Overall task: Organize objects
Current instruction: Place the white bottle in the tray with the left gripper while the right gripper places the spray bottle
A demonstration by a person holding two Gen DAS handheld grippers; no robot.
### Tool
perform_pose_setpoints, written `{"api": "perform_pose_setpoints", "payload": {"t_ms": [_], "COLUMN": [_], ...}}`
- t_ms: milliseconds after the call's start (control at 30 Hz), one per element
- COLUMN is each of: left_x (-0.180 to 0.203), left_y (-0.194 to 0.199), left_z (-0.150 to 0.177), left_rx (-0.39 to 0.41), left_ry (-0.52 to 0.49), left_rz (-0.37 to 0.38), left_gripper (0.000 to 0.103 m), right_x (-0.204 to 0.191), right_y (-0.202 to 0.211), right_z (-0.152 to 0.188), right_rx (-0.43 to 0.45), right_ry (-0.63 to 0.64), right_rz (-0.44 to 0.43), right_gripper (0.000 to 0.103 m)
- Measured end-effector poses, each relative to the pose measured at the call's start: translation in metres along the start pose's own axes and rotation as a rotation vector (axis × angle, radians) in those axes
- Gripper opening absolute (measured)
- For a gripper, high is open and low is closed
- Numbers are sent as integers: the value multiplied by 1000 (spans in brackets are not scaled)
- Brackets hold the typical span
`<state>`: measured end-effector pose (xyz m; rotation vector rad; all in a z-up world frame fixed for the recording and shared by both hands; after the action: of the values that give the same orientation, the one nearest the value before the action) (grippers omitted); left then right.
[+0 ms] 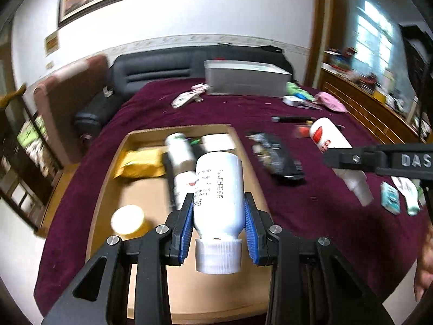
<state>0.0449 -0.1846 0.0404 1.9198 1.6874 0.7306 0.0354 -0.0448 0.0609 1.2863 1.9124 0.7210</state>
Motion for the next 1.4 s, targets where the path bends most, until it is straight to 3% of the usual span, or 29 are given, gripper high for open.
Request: {"api": "perform_pose_setpoints", "payload": {"t_ms": [167, 333, 767, 1400], "left_x": [-41, -54, -65, -74], "left_y": [-13, -26, -48, -32], "left_z": [10, 18, 29, 15], "left_rx": [-41, -78, -145, -68], "left_ry": [71, 84, 97, 95], "left_rz": [-26, -19, -13, -84], "left_gripper": [29, 29, 29, 34], "right_x": [-42, -68, -81, -79], "right_y": [-32, -62, -110, -115], "right_z": [2, 14, 36, 42], "right_rx": [-62, -130, -242, -246], "right_ry": [58, 89, 108, 109], "right_rz": [-61, -99, -90, -86], "right_gripper": [28, 28, 28, 28]}}
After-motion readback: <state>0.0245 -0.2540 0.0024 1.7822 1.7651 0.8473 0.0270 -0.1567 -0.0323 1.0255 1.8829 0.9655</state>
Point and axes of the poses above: each gripper's, at about its wrist camera, not at the fingertips, and y roughly against the way its jaws point, x to its right, z to its underside, the point moved 7 cm from there along -y, roughly the way its jaws point, and after that the axes turned 3 degrees about y, right-handed, at the moved point
